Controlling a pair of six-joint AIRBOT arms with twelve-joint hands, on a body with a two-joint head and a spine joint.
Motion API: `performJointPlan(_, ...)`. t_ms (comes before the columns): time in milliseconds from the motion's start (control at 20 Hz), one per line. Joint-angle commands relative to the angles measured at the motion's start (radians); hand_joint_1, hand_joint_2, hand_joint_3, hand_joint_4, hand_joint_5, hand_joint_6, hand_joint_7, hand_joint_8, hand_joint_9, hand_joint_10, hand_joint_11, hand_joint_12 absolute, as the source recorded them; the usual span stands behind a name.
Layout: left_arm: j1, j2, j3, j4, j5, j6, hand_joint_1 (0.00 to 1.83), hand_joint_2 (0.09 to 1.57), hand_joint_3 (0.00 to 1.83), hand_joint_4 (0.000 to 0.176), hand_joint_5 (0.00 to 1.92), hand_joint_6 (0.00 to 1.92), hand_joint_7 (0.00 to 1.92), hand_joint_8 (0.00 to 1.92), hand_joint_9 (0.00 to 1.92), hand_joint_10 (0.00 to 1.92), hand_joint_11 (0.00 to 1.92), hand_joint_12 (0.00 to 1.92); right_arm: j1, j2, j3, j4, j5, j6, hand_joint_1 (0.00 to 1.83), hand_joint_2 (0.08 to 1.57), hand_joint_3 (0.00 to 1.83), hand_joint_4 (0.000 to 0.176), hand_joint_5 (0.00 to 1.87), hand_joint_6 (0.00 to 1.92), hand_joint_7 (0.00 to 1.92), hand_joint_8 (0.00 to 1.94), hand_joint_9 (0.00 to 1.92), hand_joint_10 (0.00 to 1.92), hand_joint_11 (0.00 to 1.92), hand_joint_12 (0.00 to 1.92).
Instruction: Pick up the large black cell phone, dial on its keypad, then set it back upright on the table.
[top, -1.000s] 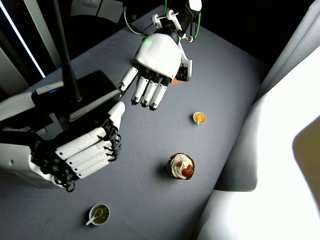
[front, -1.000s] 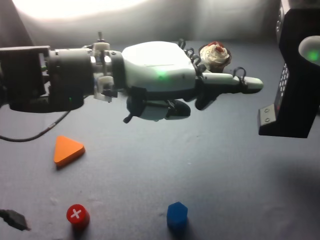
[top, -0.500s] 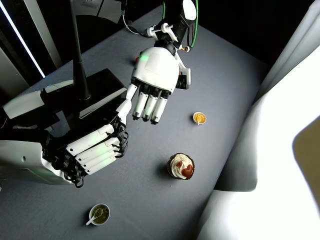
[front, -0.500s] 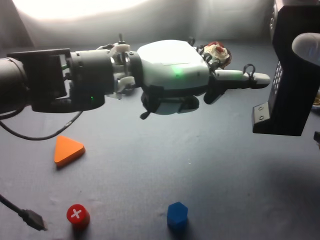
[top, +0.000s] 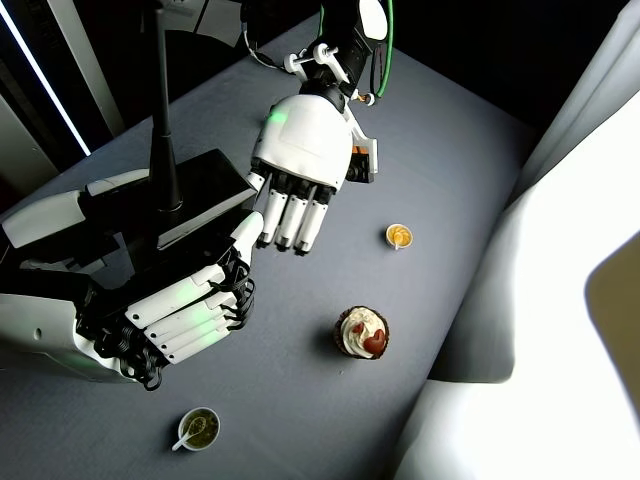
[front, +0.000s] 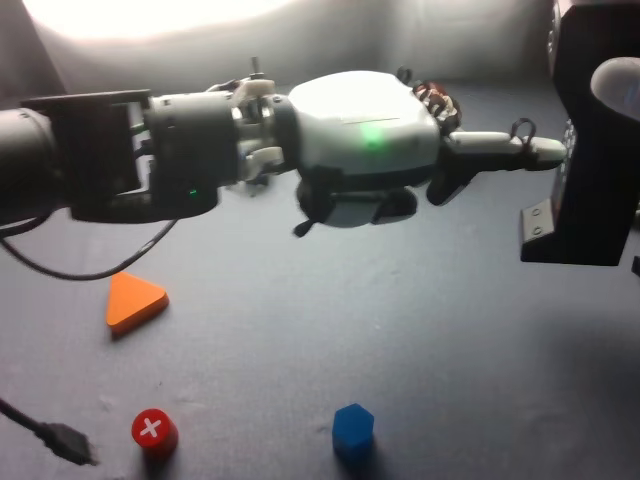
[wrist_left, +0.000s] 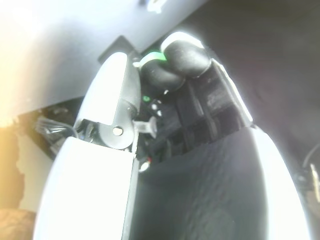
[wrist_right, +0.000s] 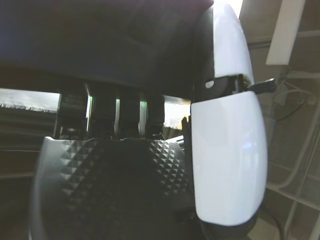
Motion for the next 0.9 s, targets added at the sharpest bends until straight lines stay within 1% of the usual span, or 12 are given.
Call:
performJointPlan(0, -0.015, 0.023, -0.001, -0.023, -0.091, -0.013, 1.44, 1.31, 0.01, 0.126, 0.0, 0.0, 0.52, 1.61, 0.55, 1.88, 0.55, 1.92, 0.013, 0.01, 0.001, 0.011, 0.145, 0.024, 1.47, 1.19, 0.0, 0.0, 0.89, 1.01, 0.65, 1.29, 0.69, 1.46, 0.78, 1.65)
performJointPlan(50, -0.015, 0.044, 0.001, 0.025, -0.109, -0.047, 1.32, 1.31, 0.01, 0.128, 0.0, 0.0, 0.57, 1.64, 0.61, 1.91, 0.54, 1.92, 0.013, 0.01, 0.001, 0.011, 0.145, 0.024, 1.37, 1.21, 0.0, 0.0, 0.9, 1.05, 0.65, 1.34, 0.73, 1.52, 0.78, 1.51)
performJointPlan(100, -0.014, 0.073, 0.001, 0.058, -0.129, -0.077, 1.42, 1.31, 0.02, 0.12, 0.0, 0.0, 0.54, 1.6, 0.56, 1.89, 0.56, 1.92, 0.013, 0.011, 0.002, 0.011, 0.145, 0.024, 1.35, 1.21, 0.0, 0.0, 0.9, 1.04, 0.64, 1.38, 0.72, 1.55, 0.78, 1.48)
performJointPlan(150, -0.013, 0.094, 0.001, 0.064, -0.142, -0.084, 1.44, 1.3, 0.02, 0.128, 0.0, 0.0, 0.53, 1.59, 0.57, 1.86, 0.42, 1.92, 0.013, 0.011, 0.003, 0.011, 0.145, 0.024, 1.34, 1.21, 0.0, 0.0, 0.91, 1.01, 0.66, 1.37, 0.73, 1.54, 0.78, 1.45)
performJointPlan(250, -0.013, 0.131, -0.002, 0.065, -0.15, -0.099, 1.44, 1.3, 0.02, 0.137, 0.0, 0.0, 0.52, 1.6, 0.57, 1.85, 0.34, 1.9, 0.013, 0.011, 0.003, 0.011, 0.145, 0.024, 1.35, 1.19, 0.0, 0.0, 0.93, 0.97, 0.7, 1.34, 0.77, 1.48, 0.8, 1.42)
performJointPlan(350, -0.013, 0.146, -0.003, 0.054, -0.147, -0.107, 1.44, 1.31, 0.02, 0.125, 0.0, 0.0, 0.53, 1.6, 0.56, 1.85, 0.48, 1.92, 0.013, 0.011, 0.004, 0.011, 0.145, 0.024, 1.35, 1.2, 0.0, 0.0, 0.91, 0.99, 0.68, 1.37, 0.76, 1.51, 0.83, 1.42)
performJointPlan(500, -0.014, 0.134, -0.006, 0.022, -0.113, -0.095, 1.45, 1.3, 0.01, 0.126, 0.0, 0.0, 0.53, 1.59, 0.58, 1.83, 0.42, 1.92, 0.013, 0.011, 0.005, 0.011, 0.145, 0.024, 1.35, 1.2, 0.0, 0.0, 0.91, 0.96, 0.69, 1.39, 0.75, 1.54, 0.84, 1.49)
performJointPlan(550, -0.014, 0.127, -0.006, 0.012, -0.103, -0.087, 1.45, 1.3, 0.01, 0.127, 0.0, 0.0, 0.54, 1.59, 0.57, 1.83, 0.46, 1.92, 0.013, 0.011, 0.005, 0.011, 0.145, 0.024, 1.36, 1.18, 0.0, 0.0, 0.93, 0.92, 0.74, 1.34, 0.79, 1.46, 0.86, 1.43)
performJointPlan(600, -0.014, 0.114, -0.006, -0.001, -0.085, -0.072, 1.44, 1.3, 0.01, 0.13, 0.0, 0.0, 0.56, 1.56, 0.57, 1.83, 0.45, 1.92, 0.013, 0.011, 0.005, 0.011, 0.145, 0.024, 1.45, 1.16, 0.0, 0.0, 0.95, 0.82, 0.75, 1.28, 0.78, 1.35, 0.86, 1.57)
performJointPlan(650, -0.014, 0.101, -0.006, -0.005, -0.071, -0.063, 1.44, 1.3, 0.01, 0.13, 0.0, 0.0, 0.55, 1.58, 0.55, 1.85, 0.43, 1.92, 0.013, 0.011, 0.005, 0.011, 0.145, 0.024, 1.38, 1.17, 0.0, 0.0, 0.94, 0.87, 0.75, 1.32, 0.81, 1.41, 0.84, 1.4)
performJointPlan(750, -0.015, 0.075, -0.005, -0.01, -0.056, -0.044, 1.44, 1.3, 0.01, 0.151, 0.0, 0.0, 0.55, 1.58, 0.57, 1.83, 0.37, 1.92, 0.014, 0.011, 0.005, 0.011, 0.145, 0.024, 1.47, 1.17, 0.0, 0.0, 0.92, 0.84, 0.72, 1.3, 0.75, 1.37, 0.81, 1.66)
performJointPlan(850, -0.015, 0.049, -0.002, -0.017, -0.044, -0.031, 1.44, 1.31, 0.01, 0.148, 0.0, 0.0, 0.52, 1.62, 0.57, 1.83, 0.35, 1.92, 0.015, 0.011, 0.004, 0.01, 0.145, 0.024, 1.35, 1.2, 0.0, 0.0, 0.92, 0.9, 0.71, 1.4, 0.74, 1.52, 0.77, 1.45)
